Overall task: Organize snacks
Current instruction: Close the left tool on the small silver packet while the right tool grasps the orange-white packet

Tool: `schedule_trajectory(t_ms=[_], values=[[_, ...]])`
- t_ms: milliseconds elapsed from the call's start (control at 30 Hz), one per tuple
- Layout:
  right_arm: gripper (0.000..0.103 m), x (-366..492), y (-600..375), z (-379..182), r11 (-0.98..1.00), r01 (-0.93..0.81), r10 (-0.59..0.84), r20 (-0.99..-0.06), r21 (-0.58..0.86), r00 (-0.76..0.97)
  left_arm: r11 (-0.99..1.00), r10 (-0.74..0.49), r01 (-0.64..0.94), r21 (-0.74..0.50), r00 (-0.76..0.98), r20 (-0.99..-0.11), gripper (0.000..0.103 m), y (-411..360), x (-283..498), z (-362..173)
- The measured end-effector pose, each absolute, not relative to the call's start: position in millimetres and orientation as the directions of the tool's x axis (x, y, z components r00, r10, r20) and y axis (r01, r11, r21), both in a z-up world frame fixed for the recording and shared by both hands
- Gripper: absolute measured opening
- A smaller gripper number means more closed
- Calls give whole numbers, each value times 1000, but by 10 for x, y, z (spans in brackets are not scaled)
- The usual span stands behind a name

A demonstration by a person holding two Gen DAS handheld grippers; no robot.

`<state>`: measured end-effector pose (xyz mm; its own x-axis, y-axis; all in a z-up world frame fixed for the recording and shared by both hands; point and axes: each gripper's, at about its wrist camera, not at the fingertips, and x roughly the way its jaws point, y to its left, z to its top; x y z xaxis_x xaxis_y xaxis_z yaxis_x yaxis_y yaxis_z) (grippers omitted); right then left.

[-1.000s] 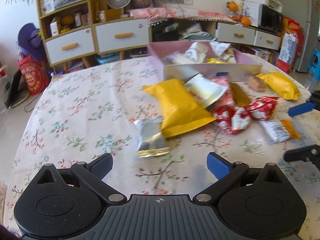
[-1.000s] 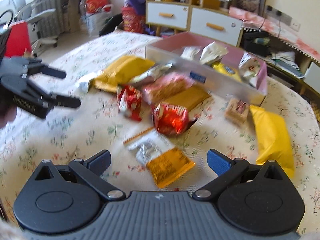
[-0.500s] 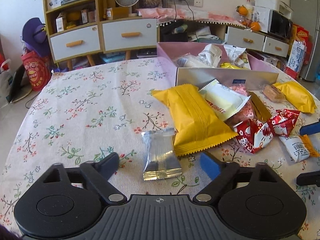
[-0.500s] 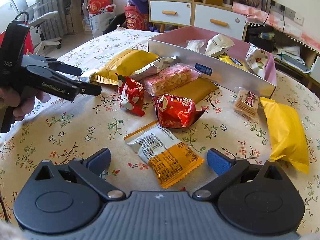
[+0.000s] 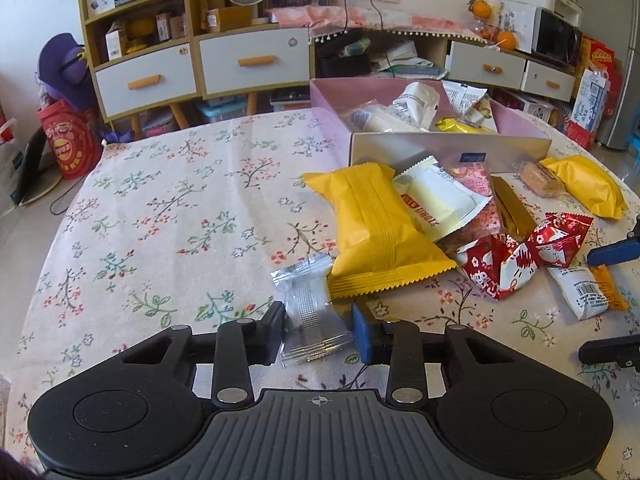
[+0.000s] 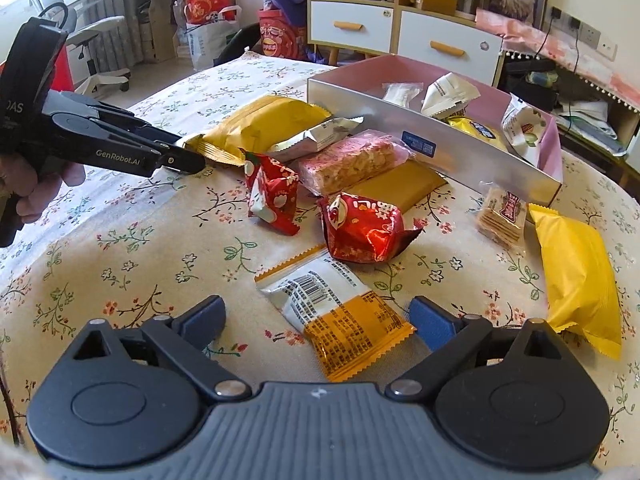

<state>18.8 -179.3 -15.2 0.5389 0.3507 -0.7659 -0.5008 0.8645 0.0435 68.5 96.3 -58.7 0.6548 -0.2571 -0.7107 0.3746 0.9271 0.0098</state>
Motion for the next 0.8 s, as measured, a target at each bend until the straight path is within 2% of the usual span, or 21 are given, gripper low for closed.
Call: schedule_trajectory(t_ms=[300, 500, 633, 800], values=[[70, 150, -1692, -104, 838, -545, 367, -765, 26, 529, 930, -242, 369, -4, 601, -762, 32, 1037, 630, -535], [58, 116, -1622, -79, 822, -569, 376, -765, 16, 523, 913, -272, 408, -27, 556, -785, 32, 1066, 537, -508], [58, 91, -1581, -68, 798, -602, 402, -768, 26, 499, 895, -296, 444, -38, 529, -795, 33, 1038, 485, -496], [63, 57, -1485, -56, 764, -645, 430, -769, 32, 472, 892, -311, 450, -54, 522, -794, 36, 999, 479, -491]])
